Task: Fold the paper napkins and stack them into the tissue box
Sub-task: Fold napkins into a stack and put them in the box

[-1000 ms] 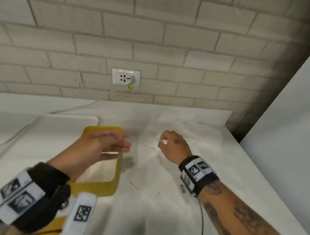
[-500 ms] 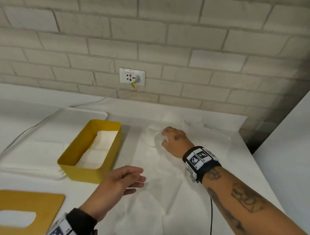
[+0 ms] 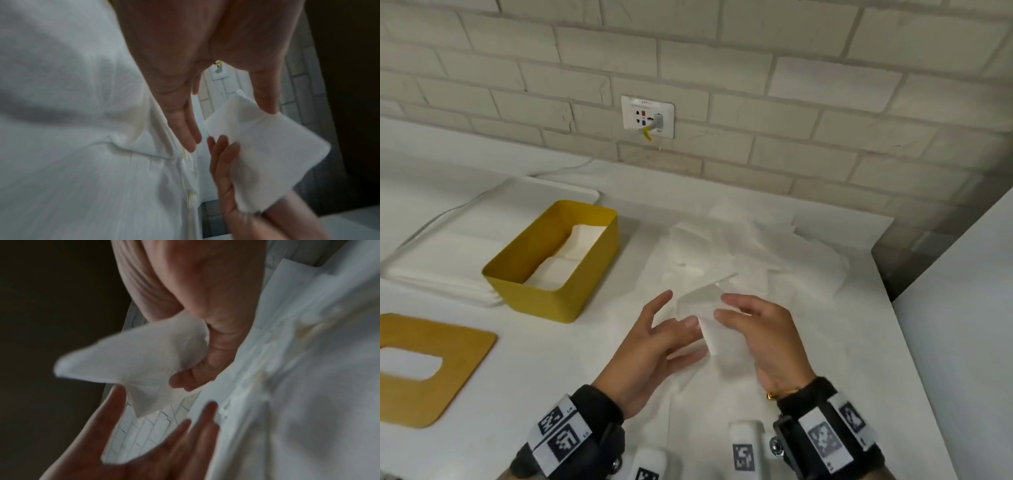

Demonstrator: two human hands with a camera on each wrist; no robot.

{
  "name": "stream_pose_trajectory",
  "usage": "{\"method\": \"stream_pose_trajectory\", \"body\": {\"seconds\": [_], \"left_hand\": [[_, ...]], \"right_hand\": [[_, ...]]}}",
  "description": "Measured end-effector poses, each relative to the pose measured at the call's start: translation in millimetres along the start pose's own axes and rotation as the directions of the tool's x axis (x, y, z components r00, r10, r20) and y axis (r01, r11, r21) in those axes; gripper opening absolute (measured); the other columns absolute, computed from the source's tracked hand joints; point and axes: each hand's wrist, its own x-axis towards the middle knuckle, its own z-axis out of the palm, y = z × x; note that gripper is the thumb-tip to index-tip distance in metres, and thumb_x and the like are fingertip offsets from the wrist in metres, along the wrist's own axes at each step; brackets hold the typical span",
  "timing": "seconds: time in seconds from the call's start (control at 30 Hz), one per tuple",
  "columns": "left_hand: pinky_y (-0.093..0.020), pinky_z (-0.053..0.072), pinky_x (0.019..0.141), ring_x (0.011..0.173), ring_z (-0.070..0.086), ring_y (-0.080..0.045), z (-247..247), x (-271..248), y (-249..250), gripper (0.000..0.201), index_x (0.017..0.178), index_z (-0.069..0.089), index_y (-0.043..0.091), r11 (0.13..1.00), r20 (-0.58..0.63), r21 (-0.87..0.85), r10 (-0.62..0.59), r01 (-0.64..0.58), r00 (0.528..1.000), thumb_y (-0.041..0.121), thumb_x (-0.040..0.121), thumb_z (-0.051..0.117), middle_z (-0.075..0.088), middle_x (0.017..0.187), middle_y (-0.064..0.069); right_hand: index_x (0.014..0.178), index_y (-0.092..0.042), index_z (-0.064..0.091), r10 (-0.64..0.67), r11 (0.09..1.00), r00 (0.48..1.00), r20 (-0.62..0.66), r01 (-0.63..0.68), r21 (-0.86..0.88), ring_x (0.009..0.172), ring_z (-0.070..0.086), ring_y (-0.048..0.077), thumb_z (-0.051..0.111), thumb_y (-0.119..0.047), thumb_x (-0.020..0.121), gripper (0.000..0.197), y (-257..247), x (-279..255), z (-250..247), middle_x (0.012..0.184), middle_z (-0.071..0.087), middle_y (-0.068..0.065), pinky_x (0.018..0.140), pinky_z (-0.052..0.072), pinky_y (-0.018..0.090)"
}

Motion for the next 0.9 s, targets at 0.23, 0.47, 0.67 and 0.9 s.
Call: {"method": "stream_pose_trajectory", "body": {"seconds": [0.23, 0.47, 0.67, 0.9], "left_hand": [[-0.051, 0.048, 0.108, 0.128, 0.061, -0.037, -3, -1, -2, 0.048, 0.142, 0.055, 0.010, 0.997, 0.130, -0.022, -0.065, 0.069, 0.989, 0.023, 0.096, 0.059, 0.064, 0.138, -0.017], [-0.041, 0.059, 0.087, 0.105, 0.074, -0.031, -18, 6, 10, 0.030, 0.121, 0.069, 0.002, 0.998, -0.080, 0.041, -0.037, 0.040, 0.996, 0.021, 0.105, 0.052, 0.075, 0.116, -0.018], [-0.041, 0.063, 0.084, 0.100, 0.076, -0.024, -55, 3, 26, 0.025, 0.123, 0.067, 0.014, 0.995, -0.115, -0.093, 0.027, -0.038, 0.993, 0.015, 0.103, 0.052, 0.077, 0.115, -0.010], [-0.042, 0.062, 0.087, 0.106, 0.074, -0.031, -78, -13, 8, 0.032, 0.124, 0.066, 0.006, 0.996, -0.082, -0.064, -0.066, 0.060, 0.994, 0.010, 0.092, 0.059, 0.074, 0.120, -0.016]], "right_hand": [[0.114, -0.016, 0.073, 0.015, 0.993, 0.999, -0.028, -0.012, 0.116, 0.100, 0.071, 0.002, 0.080, -0.002, 0.081, 0.037, 43, -29, 3, 0.112, 0.075, -0.001, 0.083, 0.059, 0.021], [0.115, -0.024, 0.071, -0.056, 0.995, 0.997, -0.043, 0.053, -0.084, 0.103, 0.068, -0.003, 0.080, -0.003, 0.082, 0.040, 57, -47, 22, 0.115, 0.073, -0.009, 0.086, 0.057, 0.019], [0.112, -0.015, 0.066, 0.063, 0.990, 0.991, 0.121, -0.046, -0.136, 0.092, 0.076, 0.019, 0.079, 0.001, 0.081, 0.038, 68, -53, 27, 0.098, 0.079, 0.002, 0.083, 0.060, 0.033], [0.102, -0.019, 0.071, 0.062, 0.971, 0.987, 0.146, -0.026, -0.236, 0.087, 0.075, 0.019, 0.080, -0.015, 0.084, 0.020, 70, -52, 49, 0.093, 0.078, 0.003, 0.081, 0.061, 0.036]]}}
